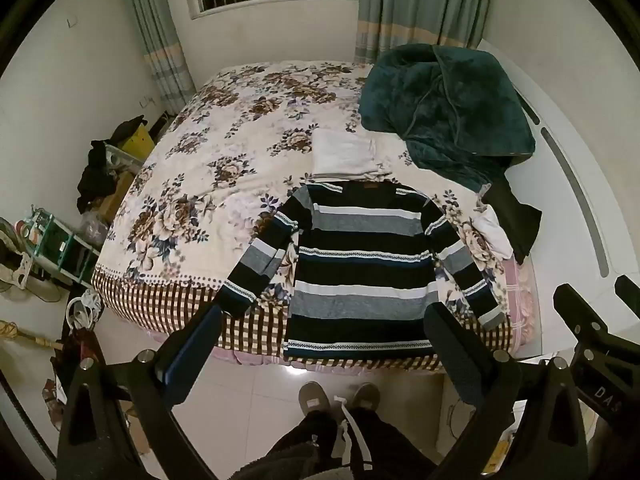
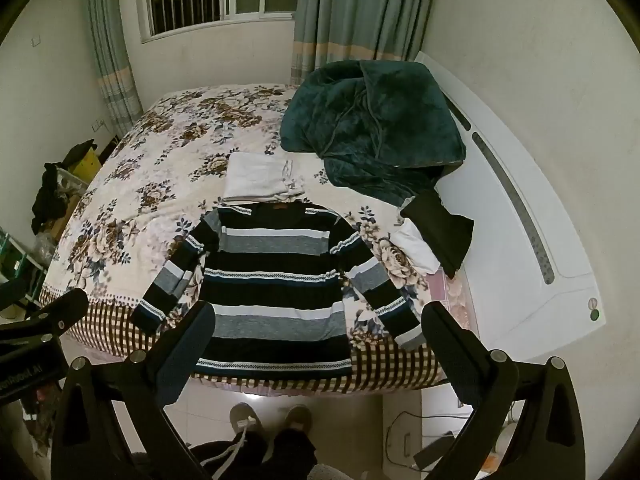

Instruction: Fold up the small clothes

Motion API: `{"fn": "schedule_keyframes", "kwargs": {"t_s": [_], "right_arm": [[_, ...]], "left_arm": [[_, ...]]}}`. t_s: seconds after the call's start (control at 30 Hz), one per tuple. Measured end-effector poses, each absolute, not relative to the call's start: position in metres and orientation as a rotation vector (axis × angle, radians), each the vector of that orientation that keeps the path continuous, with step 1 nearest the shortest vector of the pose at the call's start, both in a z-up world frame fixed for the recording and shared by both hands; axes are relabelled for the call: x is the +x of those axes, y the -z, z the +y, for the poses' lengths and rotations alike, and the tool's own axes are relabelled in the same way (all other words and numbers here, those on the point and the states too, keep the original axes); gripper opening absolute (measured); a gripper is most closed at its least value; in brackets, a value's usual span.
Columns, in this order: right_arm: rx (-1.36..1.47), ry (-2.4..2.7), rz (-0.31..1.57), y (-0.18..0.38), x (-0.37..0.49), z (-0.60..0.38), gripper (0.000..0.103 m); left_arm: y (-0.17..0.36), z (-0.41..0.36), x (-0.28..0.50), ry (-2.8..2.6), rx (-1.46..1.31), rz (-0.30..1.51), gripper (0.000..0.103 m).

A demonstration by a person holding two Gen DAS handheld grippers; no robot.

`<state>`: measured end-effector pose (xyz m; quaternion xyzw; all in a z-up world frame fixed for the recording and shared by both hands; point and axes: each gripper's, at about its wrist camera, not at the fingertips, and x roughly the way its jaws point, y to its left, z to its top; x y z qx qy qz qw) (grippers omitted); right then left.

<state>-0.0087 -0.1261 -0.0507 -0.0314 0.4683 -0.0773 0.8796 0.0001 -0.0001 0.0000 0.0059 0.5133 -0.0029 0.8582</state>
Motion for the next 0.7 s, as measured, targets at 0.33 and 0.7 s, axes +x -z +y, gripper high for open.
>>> {"fn": "schedule_keyframes", "kwargs": {"t_s": [0.33, 0.7], "right_arm": [[-0.072, 0.166, 0.974, 0.049, -0.0063, -0.122, 0.103], [-0.075, 0.165, 0.972, 0.0474, -0.0048, -0.1208, 0.103]], "left_arm": [[0.0007, -0.0004, 0.001, 0.007, 0.007, 1.073, 0.103], [0.0001, 0.0, -0.0003, 0.008, 0.005, 1.066, 0.103]]}}
